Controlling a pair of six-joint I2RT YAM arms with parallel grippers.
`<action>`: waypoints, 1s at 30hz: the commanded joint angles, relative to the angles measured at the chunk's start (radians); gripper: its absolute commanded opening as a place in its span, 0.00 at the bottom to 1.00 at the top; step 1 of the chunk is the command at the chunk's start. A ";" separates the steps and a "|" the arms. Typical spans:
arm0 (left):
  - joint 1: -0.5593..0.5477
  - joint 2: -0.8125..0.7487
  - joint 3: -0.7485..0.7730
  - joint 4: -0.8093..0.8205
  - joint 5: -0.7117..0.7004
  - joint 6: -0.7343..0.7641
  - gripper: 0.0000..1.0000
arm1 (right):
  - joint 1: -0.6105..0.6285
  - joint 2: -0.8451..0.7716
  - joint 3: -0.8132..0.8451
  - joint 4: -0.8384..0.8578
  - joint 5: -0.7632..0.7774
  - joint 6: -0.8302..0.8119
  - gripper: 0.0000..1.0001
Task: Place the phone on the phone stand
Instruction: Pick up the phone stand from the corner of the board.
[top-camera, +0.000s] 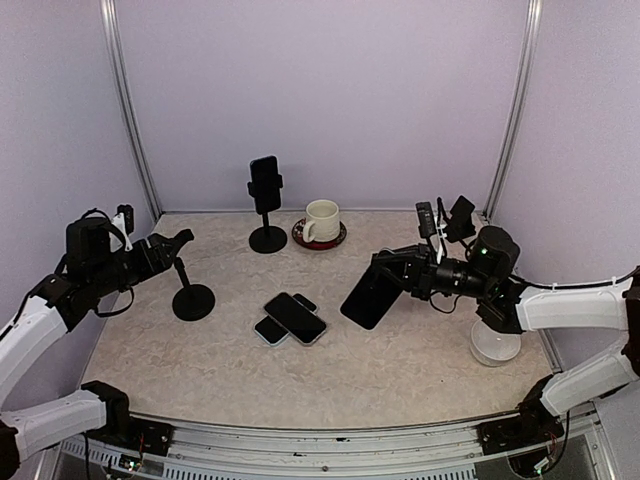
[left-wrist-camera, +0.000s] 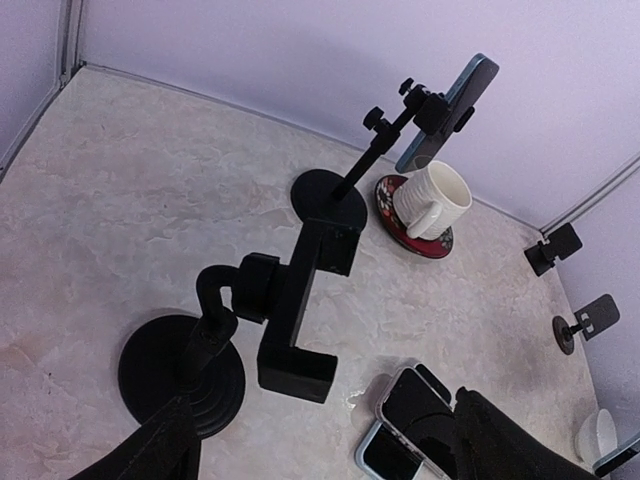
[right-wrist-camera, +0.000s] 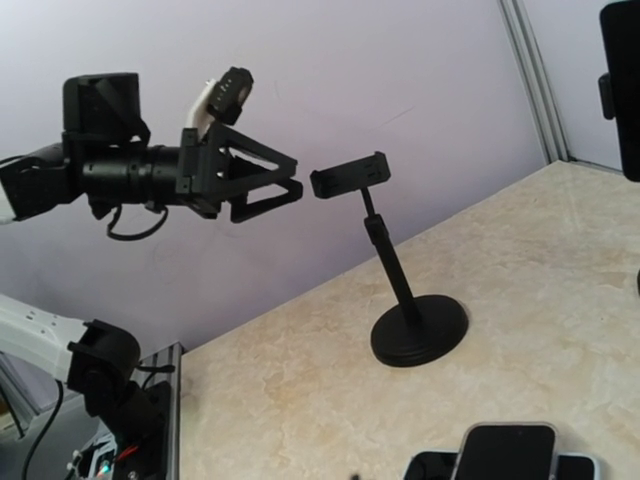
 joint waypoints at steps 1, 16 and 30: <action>0.013 0.007 -0.011 0.059 0.013 0.021 0.80 | -0.013 -0.049 -0.011 0.037 -0.011 -0.004 0.00; 0.014 0.061 -0.034 0.124 -0.052 0.032 0.62 | -0.014 -0.056 -0.033 0.049 -0.007 0.003 0.00; 0.022 0.088 -0.049 0.173 -0.035 0.024 0.49 | -0.016 -0.042 -0.029 0.047 -0.001 -0.003 0.00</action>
